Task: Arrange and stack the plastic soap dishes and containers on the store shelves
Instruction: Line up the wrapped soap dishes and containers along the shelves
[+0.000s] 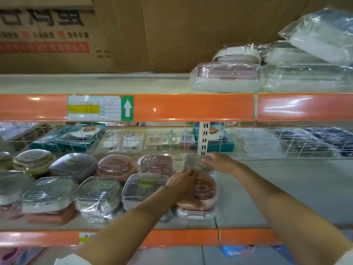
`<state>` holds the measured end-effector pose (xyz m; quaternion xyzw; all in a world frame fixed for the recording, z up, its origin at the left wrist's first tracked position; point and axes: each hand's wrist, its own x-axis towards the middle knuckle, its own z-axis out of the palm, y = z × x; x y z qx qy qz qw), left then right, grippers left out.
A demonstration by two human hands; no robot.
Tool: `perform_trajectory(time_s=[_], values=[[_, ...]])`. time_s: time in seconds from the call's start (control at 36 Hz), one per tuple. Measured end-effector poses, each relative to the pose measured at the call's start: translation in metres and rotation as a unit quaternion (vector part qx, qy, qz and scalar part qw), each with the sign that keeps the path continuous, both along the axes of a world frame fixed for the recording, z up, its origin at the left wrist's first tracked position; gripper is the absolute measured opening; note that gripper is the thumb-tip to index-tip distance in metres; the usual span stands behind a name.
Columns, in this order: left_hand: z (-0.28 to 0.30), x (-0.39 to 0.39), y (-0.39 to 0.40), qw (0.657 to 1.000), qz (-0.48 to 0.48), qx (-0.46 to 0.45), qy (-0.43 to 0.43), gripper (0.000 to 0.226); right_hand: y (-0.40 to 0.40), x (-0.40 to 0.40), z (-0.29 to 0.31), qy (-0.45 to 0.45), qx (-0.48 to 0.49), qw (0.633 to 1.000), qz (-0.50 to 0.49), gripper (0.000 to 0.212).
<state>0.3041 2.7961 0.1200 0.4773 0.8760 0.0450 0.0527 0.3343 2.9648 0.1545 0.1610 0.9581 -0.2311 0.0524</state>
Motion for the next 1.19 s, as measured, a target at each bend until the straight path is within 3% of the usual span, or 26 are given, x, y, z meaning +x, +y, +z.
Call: perform_trajectory(time_s=[0.19,0.36,0.44,0.56,0.61,0.81,1.19], values=[[0.011,0.016,0.011,0.995,0.038,-0.079,0.042,0.091,0.015,0.051,0.019,-0.002,0.017,0.999,0.032,0.048],[0.031,0.048,0.024,0.996,0.033,-0.064,0.047,0.028,0.027,0.099,0.033,-0.022,0.079,0.995,0.051,0.051],[0.047,0.07,0.029,0.996,0.048,-0.053,0.046,0.029,0.032,0.125,0.041,-0.028,0.093,0.993,0.067,0.051],[0.07,0.101,0.041,0.996,0.065,-0.055,-0.018,0.056,0.034,0.16,0.057,-0.038,0.115,0.989,0.085,0.053],[0.081,0.119,0.045,0.997,0.061,-0.046,-0.024,0.059,0.034,0.177,0.064,-0.037,0.13,0.987,0.091,0.054],[0.121,0.178,0.059,0.999,0.038,-0.001,0.027,0.045,0.035,0.238,0.091,-0.008,0.171,0.978,0.116,0.053],[0.237,0.23,0.079,0.968,-0.041,0.226,0.097,0.022,0.042,0.311,0.202,0.153,0.265,0.942,0.139,0.037]])
